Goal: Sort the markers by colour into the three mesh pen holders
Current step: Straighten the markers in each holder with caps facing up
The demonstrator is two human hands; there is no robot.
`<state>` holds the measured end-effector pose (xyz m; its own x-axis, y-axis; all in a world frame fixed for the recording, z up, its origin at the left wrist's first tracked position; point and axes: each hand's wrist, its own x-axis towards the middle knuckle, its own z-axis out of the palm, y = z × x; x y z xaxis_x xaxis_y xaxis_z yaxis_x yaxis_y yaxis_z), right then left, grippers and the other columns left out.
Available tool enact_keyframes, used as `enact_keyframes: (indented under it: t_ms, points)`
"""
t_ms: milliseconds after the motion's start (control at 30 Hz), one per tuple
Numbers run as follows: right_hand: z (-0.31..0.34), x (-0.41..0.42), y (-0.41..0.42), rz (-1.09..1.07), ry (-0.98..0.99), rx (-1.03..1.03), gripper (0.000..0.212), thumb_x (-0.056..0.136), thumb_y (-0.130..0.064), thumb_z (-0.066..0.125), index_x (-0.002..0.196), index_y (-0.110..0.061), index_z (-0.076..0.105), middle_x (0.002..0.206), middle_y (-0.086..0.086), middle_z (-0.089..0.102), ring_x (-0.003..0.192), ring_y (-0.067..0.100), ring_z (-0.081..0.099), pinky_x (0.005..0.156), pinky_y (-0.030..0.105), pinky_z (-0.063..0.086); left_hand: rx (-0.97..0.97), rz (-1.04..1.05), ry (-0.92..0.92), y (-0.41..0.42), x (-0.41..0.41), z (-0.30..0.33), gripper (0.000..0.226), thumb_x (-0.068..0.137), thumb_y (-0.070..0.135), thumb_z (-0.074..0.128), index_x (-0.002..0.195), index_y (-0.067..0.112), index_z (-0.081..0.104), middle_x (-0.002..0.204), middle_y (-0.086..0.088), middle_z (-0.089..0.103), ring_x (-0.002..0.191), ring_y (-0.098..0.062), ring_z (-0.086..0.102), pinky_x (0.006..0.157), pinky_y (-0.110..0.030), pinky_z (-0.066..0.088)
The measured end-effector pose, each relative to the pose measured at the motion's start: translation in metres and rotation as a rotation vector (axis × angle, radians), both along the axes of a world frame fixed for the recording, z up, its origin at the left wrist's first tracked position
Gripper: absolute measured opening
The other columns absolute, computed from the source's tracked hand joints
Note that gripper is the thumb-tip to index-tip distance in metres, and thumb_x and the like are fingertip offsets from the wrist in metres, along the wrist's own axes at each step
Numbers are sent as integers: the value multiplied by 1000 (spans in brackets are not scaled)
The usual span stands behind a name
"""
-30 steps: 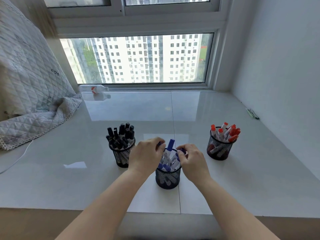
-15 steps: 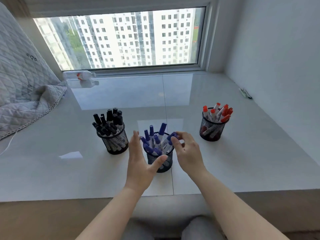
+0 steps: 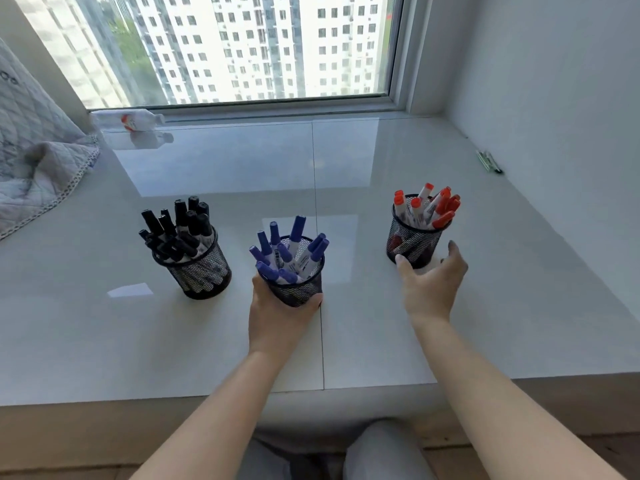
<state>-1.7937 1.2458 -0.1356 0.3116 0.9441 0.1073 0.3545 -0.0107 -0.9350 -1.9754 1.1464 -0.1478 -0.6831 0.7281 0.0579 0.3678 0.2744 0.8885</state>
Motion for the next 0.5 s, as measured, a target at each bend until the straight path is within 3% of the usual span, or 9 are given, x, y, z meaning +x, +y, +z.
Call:
enact_keyframes:
  t_ms: [133,233,300,367,500]
  points:
    - [-14,6,26,17,27,-86,100,70,-37,76,145,-9,15,150,7,21,139,19,24,112,29,23,-25,12,62,19,-10,-1,70,58,37,82,108,26,34,97,10,50,83,-11,47,75,-21,36]
    - [-18,7,42,38,34,-91,105,65,-40,78,145,-16,15,150,1,24,138,16,27,111,32,27,-25,29,81,31,-16,-2,69,58,37,82,104,29,31,96,11,50,83,-12,48,75,-22,37]
    - [-18,5,50,50,23,-62,101,61,-40,80,142,-20,23,145,-1,36,133,17,37,107,36,34,-25,44,93,38,-20,-3,70,58,37,82,107,26,34,97,10,50,84,-13,48,75,-22,37]
    - [-17,2,54,56,4,-26,92,57,-39,80,135,-26,32,134,-7,48,122,15,48,97,32,41,-31,52,100,44,-23,-3,70,58,37,82,110,22,36,101,6,53,89,-17,53,77,-23,37]
    - [-15,-1,57,47,2,-49,84,54,-43,79,126,-27,37,123,-9,54,113,16,54,89,29,44,-52,69,110,55,-29,-3,75,60,37,81,117,16,37,114,-3,58,102,-25,56,79,-24,37]
